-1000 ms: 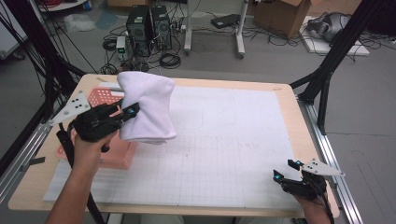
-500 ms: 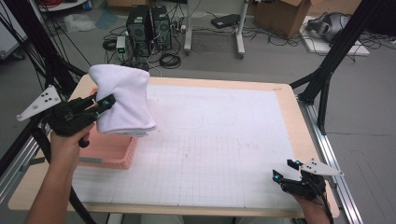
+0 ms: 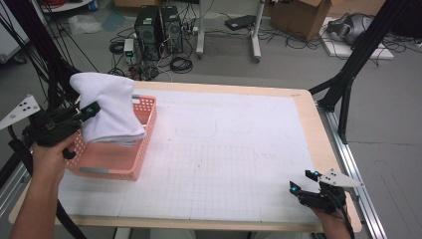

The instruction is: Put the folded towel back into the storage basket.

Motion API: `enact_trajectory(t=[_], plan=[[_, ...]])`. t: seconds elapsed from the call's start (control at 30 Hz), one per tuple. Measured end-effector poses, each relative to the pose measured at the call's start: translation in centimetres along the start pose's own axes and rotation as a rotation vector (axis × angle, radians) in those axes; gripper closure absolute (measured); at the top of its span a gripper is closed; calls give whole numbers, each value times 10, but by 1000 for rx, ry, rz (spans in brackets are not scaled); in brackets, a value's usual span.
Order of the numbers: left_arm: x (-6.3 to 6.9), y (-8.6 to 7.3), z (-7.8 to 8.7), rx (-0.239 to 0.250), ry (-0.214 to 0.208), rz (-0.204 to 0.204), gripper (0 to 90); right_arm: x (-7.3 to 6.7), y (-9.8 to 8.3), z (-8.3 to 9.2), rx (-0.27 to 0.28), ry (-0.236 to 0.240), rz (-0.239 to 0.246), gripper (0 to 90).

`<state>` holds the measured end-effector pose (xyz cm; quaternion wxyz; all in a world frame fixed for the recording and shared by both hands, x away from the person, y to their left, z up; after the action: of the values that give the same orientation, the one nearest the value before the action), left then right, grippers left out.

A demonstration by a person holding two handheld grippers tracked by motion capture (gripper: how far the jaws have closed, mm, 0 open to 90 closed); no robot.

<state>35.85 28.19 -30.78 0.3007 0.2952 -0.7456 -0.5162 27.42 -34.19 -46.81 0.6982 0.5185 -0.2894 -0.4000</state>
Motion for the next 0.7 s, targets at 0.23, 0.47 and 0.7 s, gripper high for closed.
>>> enact_trajectory(t=[0.23, 0.47, 0.7], plan=[[-17, -13, 12, -13, 37, 22, 722, -1, 0, -1, -2, -1, 1, 260], [-27, -24, 17, -30, 54, 43, 722, -2, 0, -1, -6, 1, 2, 260], [-32, -35, 18, -56, 56, 56, 721, -3, -1, -2, -12, 3, 6, 260]])
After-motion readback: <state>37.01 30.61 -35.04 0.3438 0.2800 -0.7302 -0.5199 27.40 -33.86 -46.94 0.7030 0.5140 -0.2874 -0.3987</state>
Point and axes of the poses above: each handheld gripper's, and its own axes: z roughly backward along the jaws, y roughly out of its top, x roughly to its right, the point moved 7 cm from there along -z, roughly forward along the jaws, and after that the axes turned 15 degrees about x, right-handed, at the moved point
